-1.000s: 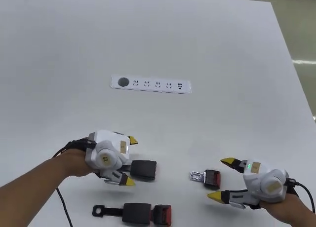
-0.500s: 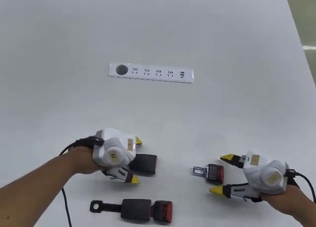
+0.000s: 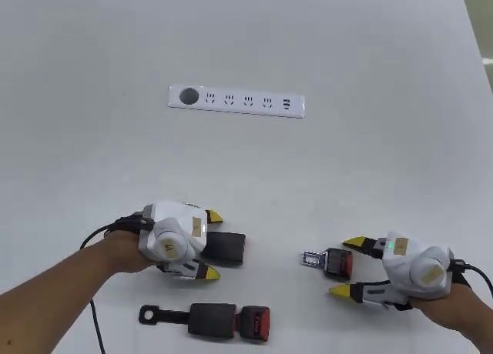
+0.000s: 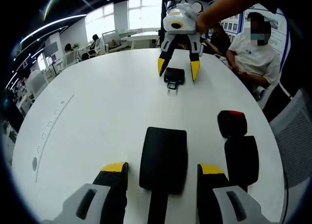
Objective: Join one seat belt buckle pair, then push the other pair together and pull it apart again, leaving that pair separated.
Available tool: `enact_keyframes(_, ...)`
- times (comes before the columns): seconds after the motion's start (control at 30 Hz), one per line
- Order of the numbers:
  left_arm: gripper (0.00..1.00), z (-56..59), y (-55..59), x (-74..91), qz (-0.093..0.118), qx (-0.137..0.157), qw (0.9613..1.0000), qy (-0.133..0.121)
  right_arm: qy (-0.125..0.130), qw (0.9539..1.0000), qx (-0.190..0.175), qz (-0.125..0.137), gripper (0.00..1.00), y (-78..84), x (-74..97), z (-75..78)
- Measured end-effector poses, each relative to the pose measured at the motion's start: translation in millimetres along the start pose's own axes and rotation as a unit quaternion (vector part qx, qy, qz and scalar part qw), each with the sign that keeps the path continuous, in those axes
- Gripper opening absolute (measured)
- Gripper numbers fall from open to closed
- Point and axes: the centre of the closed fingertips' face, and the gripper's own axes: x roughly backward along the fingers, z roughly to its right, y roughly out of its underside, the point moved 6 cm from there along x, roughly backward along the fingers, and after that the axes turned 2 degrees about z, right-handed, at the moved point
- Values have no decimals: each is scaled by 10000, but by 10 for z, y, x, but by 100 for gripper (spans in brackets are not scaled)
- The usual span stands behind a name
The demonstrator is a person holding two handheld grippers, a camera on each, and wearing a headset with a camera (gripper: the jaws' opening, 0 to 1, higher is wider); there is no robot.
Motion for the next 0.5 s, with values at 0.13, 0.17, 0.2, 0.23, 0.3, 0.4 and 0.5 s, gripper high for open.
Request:
enact_keyframes(0.13, 50, -2, 33, 4, 39, -37, 10000, 30, 83, 9998, 166, -90, 47, -7, -2, 19)
enact_keyframes(0.17, 49, -9, 33, 3, 49, -37, 10000, 41, 81, 9998, 164, -89, 46, 0, -4, 24)
enact_keyframes(0.2, 48, -21, 40, 7, 44, -39, 10000, 52, 86, 9997, 202, -102, 46, -2, -3, 26)
enact_keyframes(0.23, 47, -33, 49, 6, 36, -45, 10000, 44, 96, 9996, 228, -112, 45, -6, -2, 27)
enact_keyframes(0.3, 45, -39, 52, -6, 44, -105, 9999, 107, 103, 9996, 230, -123, 43, -25, 4, 21)
enact_keyframes(0.4, 39, -36, 44, -20, 92, -202, 9996, 153, 171, 9991, 346, -192, 39, -21, -1, 41)
enact_keyframes(0.5, 35, -28, 17, -20, 77, -209, 9996, 183, 146, 9989, 397, -212, 37, -31, -7, 36)
